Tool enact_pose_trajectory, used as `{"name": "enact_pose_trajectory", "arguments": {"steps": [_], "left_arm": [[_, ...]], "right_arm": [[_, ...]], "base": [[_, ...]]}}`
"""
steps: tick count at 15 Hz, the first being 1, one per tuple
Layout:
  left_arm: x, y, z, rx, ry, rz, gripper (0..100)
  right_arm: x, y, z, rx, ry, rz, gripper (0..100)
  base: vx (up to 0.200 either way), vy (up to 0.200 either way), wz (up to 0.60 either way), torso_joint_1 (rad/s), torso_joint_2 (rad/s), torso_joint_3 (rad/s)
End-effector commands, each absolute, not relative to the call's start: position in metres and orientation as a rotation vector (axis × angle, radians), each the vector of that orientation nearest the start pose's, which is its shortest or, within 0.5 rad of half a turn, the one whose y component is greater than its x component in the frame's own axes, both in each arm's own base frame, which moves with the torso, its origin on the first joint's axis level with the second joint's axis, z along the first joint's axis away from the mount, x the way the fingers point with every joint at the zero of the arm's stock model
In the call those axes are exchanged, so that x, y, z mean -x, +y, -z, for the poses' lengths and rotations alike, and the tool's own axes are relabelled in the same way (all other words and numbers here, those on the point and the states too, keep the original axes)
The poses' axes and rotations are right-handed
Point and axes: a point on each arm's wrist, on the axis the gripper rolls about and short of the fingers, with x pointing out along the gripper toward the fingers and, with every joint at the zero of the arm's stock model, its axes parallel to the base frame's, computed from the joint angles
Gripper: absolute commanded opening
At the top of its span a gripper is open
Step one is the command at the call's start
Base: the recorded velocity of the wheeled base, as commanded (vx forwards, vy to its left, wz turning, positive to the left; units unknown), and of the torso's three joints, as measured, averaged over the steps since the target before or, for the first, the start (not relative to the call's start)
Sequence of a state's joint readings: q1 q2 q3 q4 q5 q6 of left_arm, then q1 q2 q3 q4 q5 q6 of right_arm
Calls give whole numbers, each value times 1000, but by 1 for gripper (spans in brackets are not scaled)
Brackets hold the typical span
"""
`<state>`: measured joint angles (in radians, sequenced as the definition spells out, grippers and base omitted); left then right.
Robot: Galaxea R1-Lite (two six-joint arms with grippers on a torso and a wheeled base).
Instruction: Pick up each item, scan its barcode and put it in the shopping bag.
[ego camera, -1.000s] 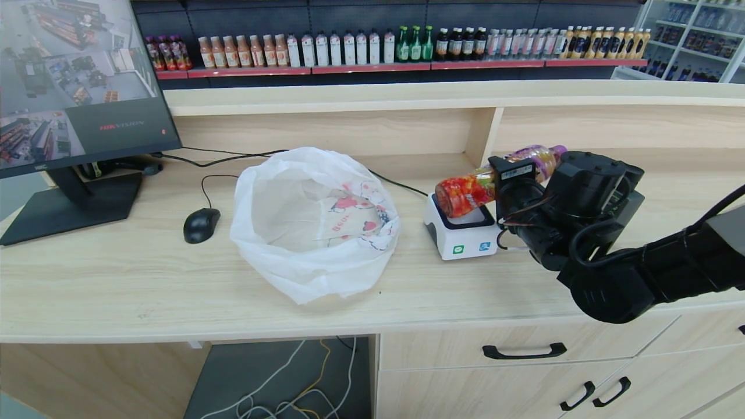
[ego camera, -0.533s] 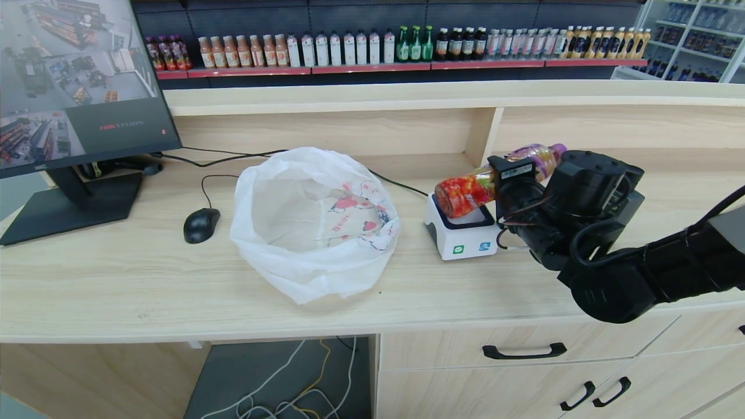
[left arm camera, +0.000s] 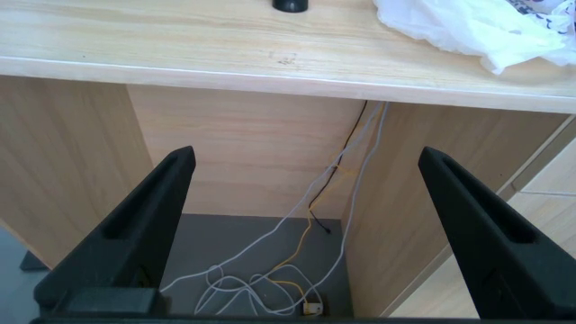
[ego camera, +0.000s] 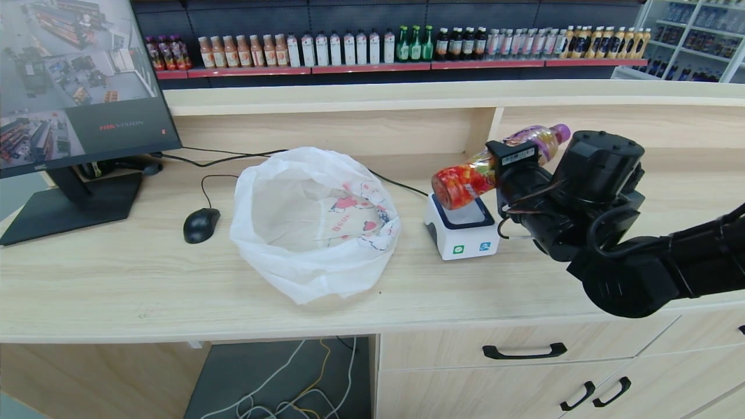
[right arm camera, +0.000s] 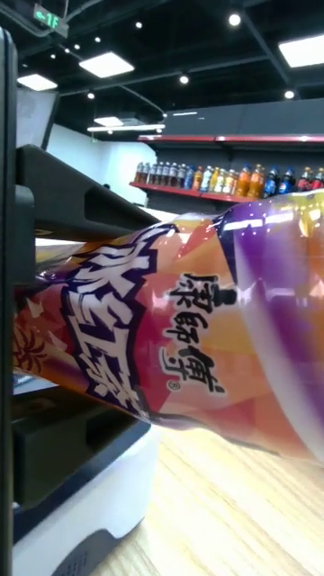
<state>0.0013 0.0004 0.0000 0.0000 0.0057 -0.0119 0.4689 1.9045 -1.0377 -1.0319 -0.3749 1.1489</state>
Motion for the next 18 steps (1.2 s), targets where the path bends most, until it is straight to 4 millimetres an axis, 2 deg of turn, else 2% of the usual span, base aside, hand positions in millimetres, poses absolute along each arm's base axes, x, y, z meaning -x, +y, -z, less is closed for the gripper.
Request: {"name": "enact_pose_trajectory", "arguments": {"steps": [1, 4, 9, 10, 14, 16, 18], "left_arm": [[23, 0, -75, 12, 0, -8, 100], [23, 0, -75, 12, 0, -8, 100], [23, 0, -75, 11, 0, -8, 100], [23, 0, -75, 12, 0, -8, 100], [23, 0, -75, 12, 0, -8, 100], [23, 0, -75, 11, 0, -8, 100], [23, 0, -75, 12, 0, -8, 100]], "right_arm": [[-317, 162, -233, -1200, -107, -216, 0], [-292, 174, -259, -1131, -145, -311, 0], [-264, 192, -273, -932, -187, -395, 0], [-258, 200, -273, -849, -211, -439, 0], [-245, 196, -268, -479, -308, -503, 0], [-235, 186, -259, -289, -363, -570, 0], [-229, 179, -250, -192, -399, -598, 0]], "base": [[0, 0, 0, 0, 0, 0], [0, 0, 0, 0, 0, 0], [0, 0, 0, 0, 0, 0], [0, 0, 0, 0, 0, 0], [0, 0, 0, 0, 0, 0], [0, 0, 0, 0, 0, 0], [0, 0, 0, 0, 0, 0]]}}
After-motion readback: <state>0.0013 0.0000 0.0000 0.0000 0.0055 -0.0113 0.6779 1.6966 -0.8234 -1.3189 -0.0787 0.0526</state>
